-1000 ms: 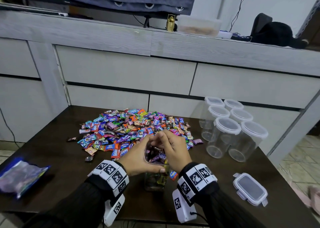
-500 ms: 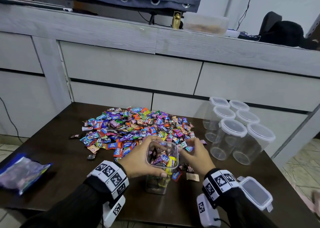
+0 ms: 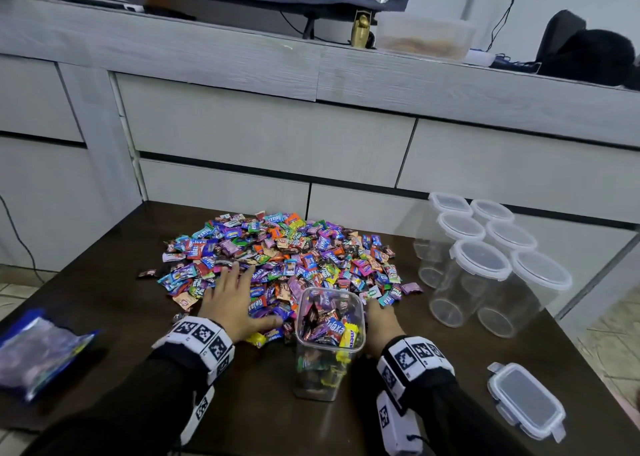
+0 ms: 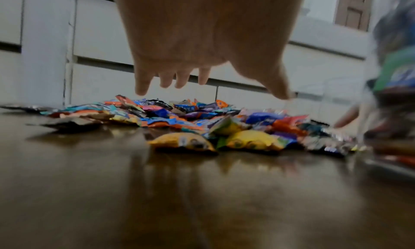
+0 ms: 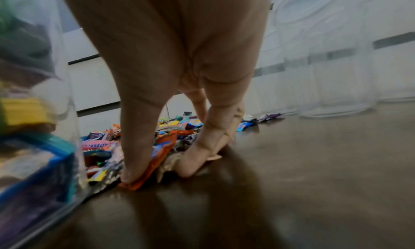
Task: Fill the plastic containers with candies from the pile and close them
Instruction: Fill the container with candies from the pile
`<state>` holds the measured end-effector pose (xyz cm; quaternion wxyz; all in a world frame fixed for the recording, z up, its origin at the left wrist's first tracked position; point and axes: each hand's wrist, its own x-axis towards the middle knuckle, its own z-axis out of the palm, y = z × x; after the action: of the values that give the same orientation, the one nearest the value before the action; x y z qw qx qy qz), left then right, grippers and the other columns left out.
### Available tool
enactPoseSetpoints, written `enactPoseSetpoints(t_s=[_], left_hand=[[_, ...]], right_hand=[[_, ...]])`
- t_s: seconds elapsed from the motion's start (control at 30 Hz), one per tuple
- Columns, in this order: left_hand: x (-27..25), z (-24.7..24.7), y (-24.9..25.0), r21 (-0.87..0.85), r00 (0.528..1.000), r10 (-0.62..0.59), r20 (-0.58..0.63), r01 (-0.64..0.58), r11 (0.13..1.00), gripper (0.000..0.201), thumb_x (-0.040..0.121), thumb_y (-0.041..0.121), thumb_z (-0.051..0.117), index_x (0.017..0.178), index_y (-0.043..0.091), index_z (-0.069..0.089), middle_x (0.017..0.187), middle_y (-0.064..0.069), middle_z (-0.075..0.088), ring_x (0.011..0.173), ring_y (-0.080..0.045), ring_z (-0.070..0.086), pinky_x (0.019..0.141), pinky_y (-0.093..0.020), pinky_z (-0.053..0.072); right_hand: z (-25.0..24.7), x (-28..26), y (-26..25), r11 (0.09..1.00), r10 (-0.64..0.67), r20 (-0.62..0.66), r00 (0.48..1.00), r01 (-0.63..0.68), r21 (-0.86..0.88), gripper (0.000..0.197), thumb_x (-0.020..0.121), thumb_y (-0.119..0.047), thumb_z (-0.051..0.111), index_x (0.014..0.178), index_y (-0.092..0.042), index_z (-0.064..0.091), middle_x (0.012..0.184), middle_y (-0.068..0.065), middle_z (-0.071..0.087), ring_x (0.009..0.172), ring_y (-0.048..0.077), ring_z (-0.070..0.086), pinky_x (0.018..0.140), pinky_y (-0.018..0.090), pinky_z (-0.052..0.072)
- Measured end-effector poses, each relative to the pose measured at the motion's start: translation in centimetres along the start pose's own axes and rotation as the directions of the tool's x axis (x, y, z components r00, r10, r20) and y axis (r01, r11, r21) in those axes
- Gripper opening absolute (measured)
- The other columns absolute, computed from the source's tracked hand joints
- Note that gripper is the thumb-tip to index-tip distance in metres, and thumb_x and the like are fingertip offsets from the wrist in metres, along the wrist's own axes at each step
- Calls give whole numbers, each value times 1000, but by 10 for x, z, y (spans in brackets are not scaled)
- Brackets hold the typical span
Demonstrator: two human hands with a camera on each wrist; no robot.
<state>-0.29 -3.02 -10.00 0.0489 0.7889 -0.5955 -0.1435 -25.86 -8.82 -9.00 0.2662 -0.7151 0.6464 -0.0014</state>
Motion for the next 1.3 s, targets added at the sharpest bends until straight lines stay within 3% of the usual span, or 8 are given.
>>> enactPoseSetpoints(t_s=[0.2,0.33,0.53,0.63,0.83,1.0,1.13,1.3], left_hand=[[23,22,-2,229,976,99,192,-143,963,127,65,83,60,154,32,-15,160,-6,-27,150,-29,-14,119,-57,9],[32,30,5,357,990,91,108,-124,926,108,74,84,47,155,33,-4,163,-7,-11,149,-31,3,115,-53,22],[41,29,11,444,988,154,-13,-132,887,97,78,83,41,154,34,6,154,-12,22,136,-33,29,104,-45,36],[43,21,16,423,979,202,-12,-178,889,84,87,73,43,154,35,10,146,-15,28,130,-33,35,100,-43,44],[41,5,24,318,968,225,107,-248,915,58,98,51,45,144,21,28,140,-17,36,115,-37,54,87,-43,51],[41,-5,20,217,969,240,54,-246,945,65,97,57,39,145,14,31,122,-10,56,105,-29,61,81,-39,52],[35,-3,18,90,982,176,-75,-169,981,72,100,58,30,150,6,25,71,5,51,66,-14,54,62,-30,52],[27,-6,20,43,983,153,-105,-149,988,61,101,53,31,134,3,45,64,2,48,56,-13,48,54,-31,46]], right_hand=[[-5,26,-16,994,-104,3,995,104,-41,64,88,-19,62,145,-18,32,140,21,32,123,38,47,102,37,41],[-5,36,-14,980,-125,-19,992,121,-157,63,87,-21,64,142,-26,35,136,14,40,124,37,44,99,44,45],[-2,38,-16,950,-180,5,984,175,-259,71,90,-24,59,147,-36,19,146,21,25,133,44,28,102,51,38],[-2,39,-19,934,-250,28,968,249,-256,58,90,-23,57,143,-26,32,136,19,39,128,40,38,100,47,42],[-8,38,-18,919,-321,-57,945,297,-258,28,86,-15,60,113,-11,53,104,15,63,97,31,60,71,30,44],[-17,38,-8,948,-297,-117,948,278,-153,29,87,-10,60,116,-12,56,107,16,63,100,29,58,76,29,42],[-17,37,-3,963,-266,-142,954,257,-79,20,95,-13,51,115,-9,51,111,18,58,103,30,55,84,32,42],[-21,31,1,975,-221,-166,961,223,-9,21,95,-7,43,115,-9,47,112,17,58,105,32,54,86,35,42]])
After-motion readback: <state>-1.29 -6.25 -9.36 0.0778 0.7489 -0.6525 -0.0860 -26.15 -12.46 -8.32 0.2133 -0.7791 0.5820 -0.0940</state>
